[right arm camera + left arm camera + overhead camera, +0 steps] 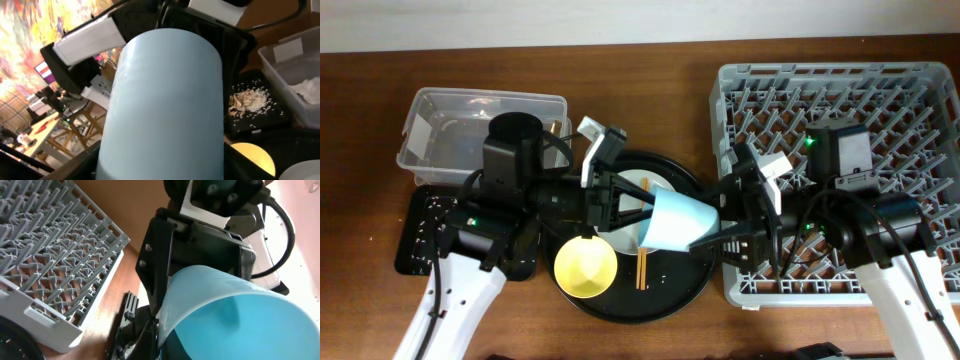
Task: Sort waste into correct bins and load items into the dishwasher rack
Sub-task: 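Hand the blue cup from the left gripper to the right gripper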
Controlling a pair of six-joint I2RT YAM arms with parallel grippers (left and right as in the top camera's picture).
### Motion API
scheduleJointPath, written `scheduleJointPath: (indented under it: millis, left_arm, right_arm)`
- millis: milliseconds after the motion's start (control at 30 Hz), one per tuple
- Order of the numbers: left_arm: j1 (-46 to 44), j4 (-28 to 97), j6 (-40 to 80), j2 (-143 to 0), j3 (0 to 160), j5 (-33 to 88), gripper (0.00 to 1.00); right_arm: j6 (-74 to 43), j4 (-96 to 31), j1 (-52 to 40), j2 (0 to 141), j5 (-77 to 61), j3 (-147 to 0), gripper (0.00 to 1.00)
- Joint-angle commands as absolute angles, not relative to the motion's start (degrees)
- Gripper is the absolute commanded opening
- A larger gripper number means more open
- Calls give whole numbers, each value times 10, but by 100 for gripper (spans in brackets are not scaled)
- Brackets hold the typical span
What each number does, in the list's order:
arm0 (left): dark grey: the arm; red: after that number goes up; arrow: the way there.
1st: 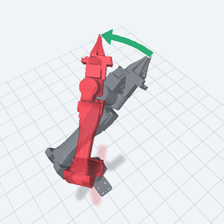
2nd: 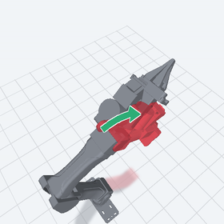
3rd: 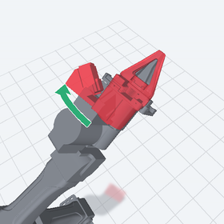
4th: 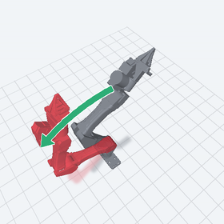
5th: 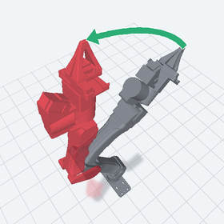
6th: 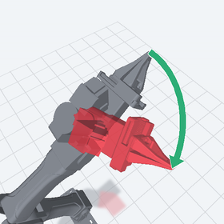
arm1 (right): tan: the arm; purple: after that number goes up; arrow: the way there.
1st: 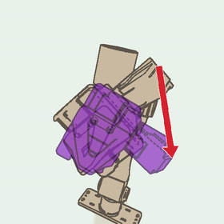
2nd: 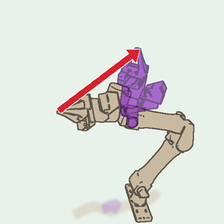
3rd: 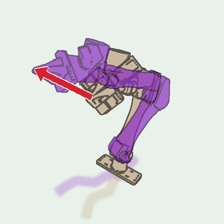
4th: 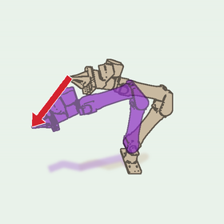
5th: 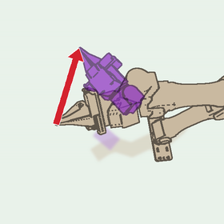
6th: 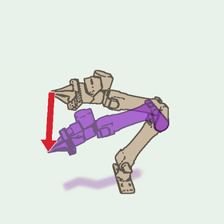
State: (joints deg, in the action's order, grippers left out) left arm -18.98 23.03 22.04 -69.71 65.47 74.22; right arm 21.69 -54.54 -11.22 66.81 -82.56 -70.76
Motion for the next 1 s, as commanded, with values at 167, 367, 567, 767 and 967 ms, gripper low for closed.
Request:
scheduleJointPath:
  millis: [167, 367, 567, 767, 967]
  left_arm:
    - [-191, 228, 213, -696, 662, 737, 1]
    - [-191, 228, 213, -696, 662, 720, 1]
    - [-191, 261, 213, -696, 662, 722, 1]
    - [-191, 357, 150, -696, 662, 707, 20]
    - [-191, 371, 149, -696, 662, 544, 56]
  right_arm:
    - [222, -531, -117, 667, -853, -719, 76]
    - [223, -531, -143, 667, -841, -719, 76]
    - [222, -494, -146, 667, -827, -719, 61]
    - [220, -460, -146, 667, -827, -719, 62]
    - [209, -460, -146, 667, -805, -719, 62]
